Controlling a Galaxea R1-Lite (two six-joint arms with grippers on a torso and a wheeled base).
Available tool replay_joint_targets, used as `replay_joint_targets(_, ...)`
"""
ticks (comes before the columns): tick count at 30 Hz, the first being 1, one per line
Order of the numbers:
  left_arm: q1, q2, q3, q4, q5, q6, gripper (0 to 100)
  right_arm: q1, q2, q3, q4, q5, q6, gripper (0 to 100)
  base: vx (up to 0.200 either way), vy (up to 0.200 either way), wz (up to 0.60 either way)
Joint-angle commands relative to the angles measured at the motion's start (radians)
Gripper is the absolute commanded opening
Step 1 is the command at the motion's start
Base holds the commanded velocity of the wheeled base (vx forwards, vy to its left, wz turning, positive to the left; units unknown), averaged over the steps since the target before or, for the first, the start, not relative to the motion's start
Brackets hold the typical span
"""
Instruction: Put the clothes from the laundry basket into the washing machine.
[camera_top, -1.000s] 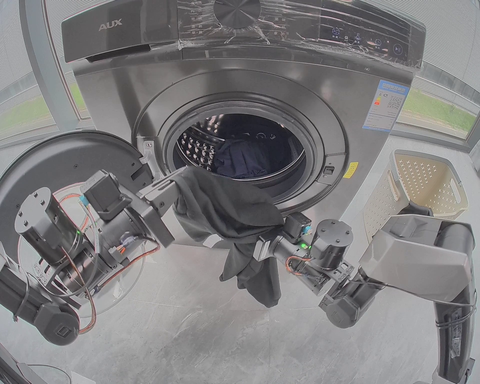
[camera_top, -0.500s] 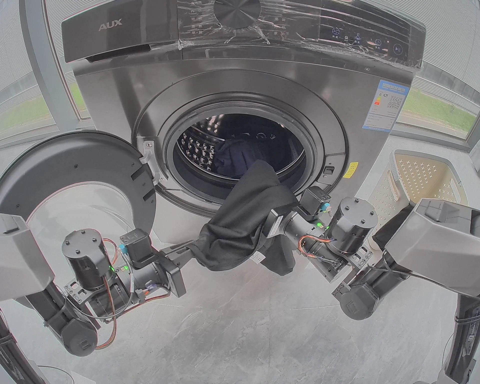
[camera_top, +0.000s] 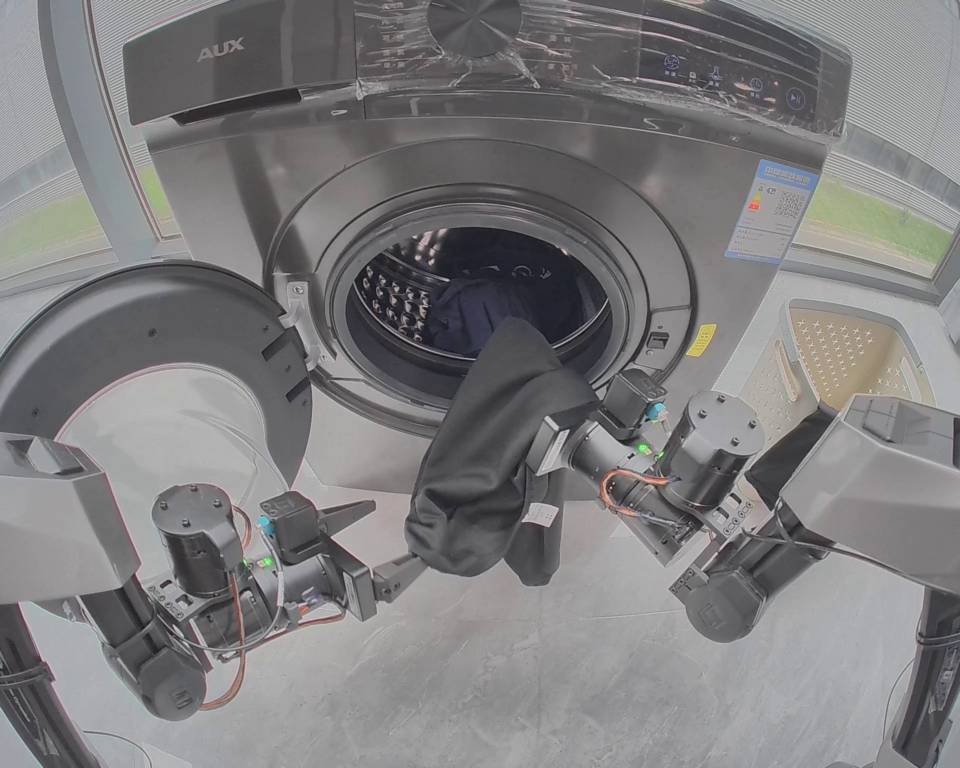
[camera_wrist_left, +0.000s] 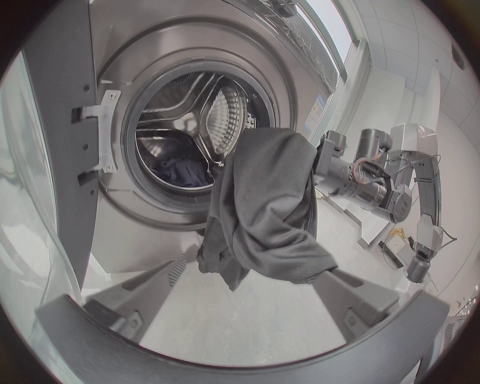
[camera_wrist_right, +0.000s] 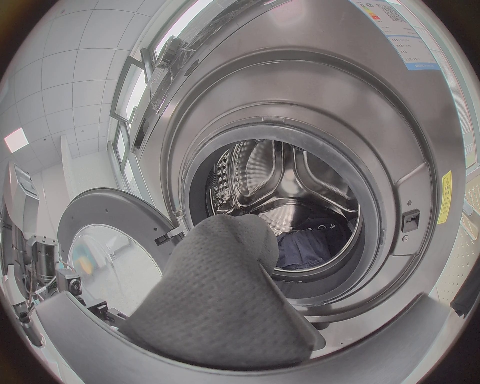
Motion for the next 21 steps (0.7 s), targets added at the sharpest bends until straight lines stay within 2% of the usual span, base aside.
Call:
replay_joint_targets(1,-0.020,0.006,0.070,0.000,-0.006,0.004,100,-0.002,-0.006,0.001,0.001,0.000,-0.003,0,0.000,0.000,0.00)
replay_joint_targets(6,-0.066,0.009,0.182,0.000,-0.032,0.035,100,-0.011,-0.029,-0.001,0.010,0.001,-0.007,0,0.000,0.000,0.00)
replay_joint_targets(12,-0.115,0.011,0.213,0.000,-0.047,0.040,100,-0.011,-0.026,-0.002,0.010,0.006,-0.009,0,0.000,0.000,0.00)
replay_joint_targets(18,-0.143,0.014,0.136,0.000,-0.036,0.035,100,0.007,-0.017,0.002,0.009,0.004,-0.009,0,0.000,0.000,0.00)
replay_joint_targets(21,-0.134,0.038,0.028,0.002,-0.030,0.026,100,0.027,-0.015,0.002,0.010,0.001,-0.009,0,0.000,0.000,0.00)
